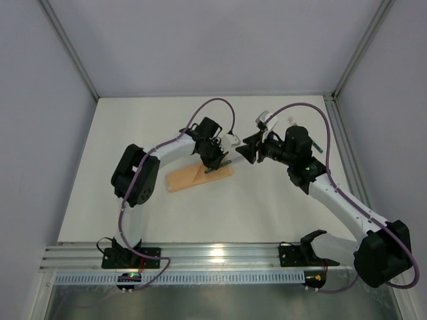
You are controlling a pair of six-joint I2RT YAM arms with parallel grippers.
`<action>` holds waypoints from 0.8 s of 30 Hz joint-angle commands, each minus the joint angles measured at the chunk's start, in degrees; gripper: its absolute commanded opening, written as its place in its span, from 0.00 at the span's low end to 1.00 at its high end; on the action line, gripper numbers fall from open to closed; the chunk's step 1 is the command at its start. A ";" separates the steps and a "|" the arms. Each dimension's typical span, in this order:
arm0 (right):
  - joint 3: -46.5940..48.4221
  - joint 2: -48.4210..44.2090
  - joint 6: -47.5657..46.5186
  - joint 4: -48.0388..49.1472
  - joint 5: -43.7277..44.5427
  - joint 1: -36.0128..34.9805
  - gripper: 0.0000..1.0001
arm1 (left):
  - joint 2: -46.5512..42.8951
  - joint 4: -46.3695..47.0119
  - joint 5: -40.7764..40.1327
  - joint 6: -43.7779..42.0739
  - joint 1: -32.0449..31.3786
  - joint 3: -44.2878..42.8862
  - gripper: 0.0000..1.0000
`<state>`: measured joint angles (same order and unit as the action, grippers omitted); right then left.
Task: Fold the napkin into a case and place the utensils inside
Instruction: Stuff the knife into the folded napkin.
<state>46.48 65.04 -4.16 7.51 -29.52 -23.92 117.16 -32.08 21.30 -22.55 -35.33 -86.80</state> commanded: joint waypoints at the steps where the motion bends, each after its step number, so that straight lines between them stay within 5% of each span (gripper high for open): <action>1: -0.69 -1.75 -0.05 0.40 1.30 -0.25 0.50 | -1.76 2.19 -1.26 -2.59 0.09 3.21 0.00; 12: 0.01 1.05 2.22 -1.00 2.08 -0.16 0.51 | -7.21 1.41 -6.18 -7.51 0.18 10.25 0.00; 24: 10.20 16.41 16.81 -18.39 11.31 5.89 0.51 | -9.76 -0.18 -8.47 -8.92 1.58 14.12 0.00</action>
<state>51.90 78.41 6.44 -5.13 -23.92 -20.40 109.84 -30.94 14.26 -29.91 -34.41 -74.35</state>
